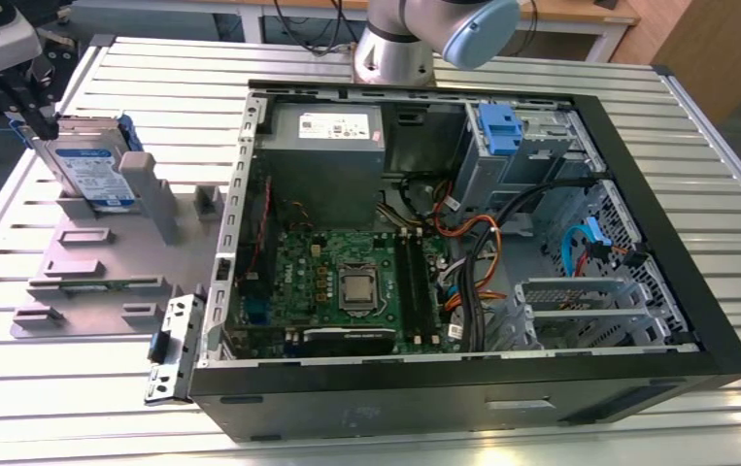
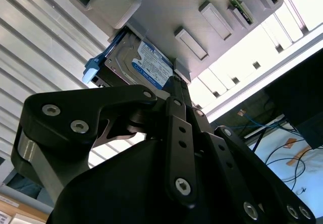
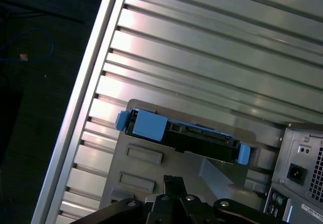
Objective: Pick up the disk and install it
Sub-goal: 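Pick up the disk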
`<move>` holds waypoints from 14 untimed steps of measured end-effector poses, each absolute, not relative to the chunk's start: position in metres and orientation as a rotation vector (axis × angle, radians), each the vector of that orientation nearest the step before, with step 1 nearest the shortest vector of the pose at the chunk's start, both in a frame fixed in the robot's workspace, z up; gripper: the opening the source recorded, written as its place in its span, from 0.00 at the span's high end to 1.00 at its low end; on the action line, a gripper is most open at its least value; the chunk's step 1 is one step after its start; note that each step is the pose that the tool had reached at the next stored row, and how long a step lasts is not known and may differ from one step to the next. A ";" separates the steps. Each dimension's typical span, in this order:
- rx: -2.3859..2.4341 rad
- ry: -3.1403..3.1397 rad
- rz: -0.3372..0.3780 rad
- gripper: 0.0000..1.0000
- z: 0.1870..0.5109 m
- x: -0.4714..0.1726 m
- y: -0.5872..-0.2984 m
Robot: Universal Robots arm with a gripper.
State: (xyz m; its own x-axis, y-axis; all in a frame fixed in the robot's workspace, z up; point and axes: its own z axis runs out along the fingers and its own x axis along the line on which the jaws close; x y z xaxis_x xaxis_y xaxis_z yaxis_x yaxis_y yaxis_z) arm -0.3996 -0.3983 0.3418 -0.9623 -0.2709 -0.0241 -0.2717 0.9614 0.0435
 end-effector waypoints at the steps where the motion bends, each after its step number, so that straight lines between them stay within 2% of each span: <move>1: -0.430 3.093 0.072 0.89 0.342 -0.400 -0.398; 14: -0.457 3.090 0.073 0.89 0.342 -0.400 -0.398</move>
